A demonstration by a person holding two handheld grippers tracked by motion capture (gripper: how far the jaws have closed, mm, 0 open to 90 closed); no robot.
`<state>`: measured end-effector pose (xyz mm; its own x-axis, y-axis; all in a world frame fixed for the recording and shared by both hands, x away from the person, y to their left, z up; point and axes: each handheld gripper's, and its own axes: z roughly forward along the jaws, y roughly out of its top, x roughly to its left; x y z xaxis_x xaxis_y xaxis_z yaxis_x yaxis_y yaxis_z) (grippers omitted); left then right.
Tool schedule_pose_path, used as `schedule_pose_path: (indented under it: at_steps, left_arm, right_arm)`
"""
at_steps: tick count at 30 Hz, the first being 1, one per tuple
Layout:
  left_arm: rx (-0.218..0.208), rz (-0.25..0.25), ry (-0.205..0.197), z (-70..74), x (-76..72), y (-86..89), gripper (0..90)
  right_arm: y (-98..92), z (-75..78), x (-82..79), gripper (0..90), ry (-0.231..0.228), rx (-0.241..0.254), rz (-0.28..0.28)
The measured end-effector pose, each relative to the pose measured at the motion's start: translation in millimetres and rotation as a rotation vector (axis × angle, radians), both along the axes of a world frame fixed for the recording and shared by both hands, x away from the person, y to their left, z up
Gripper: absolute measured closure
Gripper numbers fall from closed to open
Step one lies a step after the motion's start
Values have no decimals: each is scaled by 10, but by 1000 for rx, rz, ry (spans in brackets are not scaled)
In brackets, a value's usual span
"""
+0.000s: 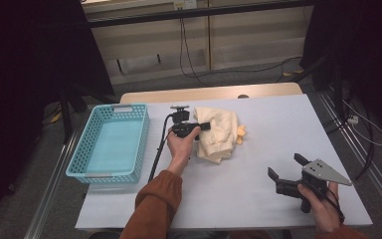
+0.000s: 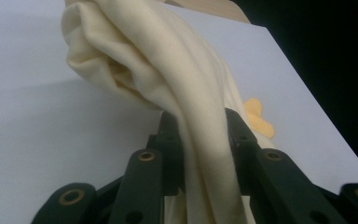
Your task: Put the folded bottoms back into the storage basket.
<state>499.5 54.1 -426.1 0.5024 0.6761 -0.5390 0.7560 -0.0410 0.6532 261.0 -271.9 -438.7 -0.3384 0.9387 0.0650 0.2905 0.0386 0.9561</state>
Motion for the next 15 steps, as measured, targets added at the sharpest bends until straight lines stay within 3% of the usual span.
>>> schedule_pose_path:
  at_steps: [12, 15]
  left_arm:
    - [18, -42, -71, 191, -31, 0, 727]
    - [30, -54, -67, 248, -34, -23, 727]
  right_arm:
    - [-3, 1, 1, 16, -2, -1, -3]
    - [-1, -1, 2, 16, -1, -1, -1]
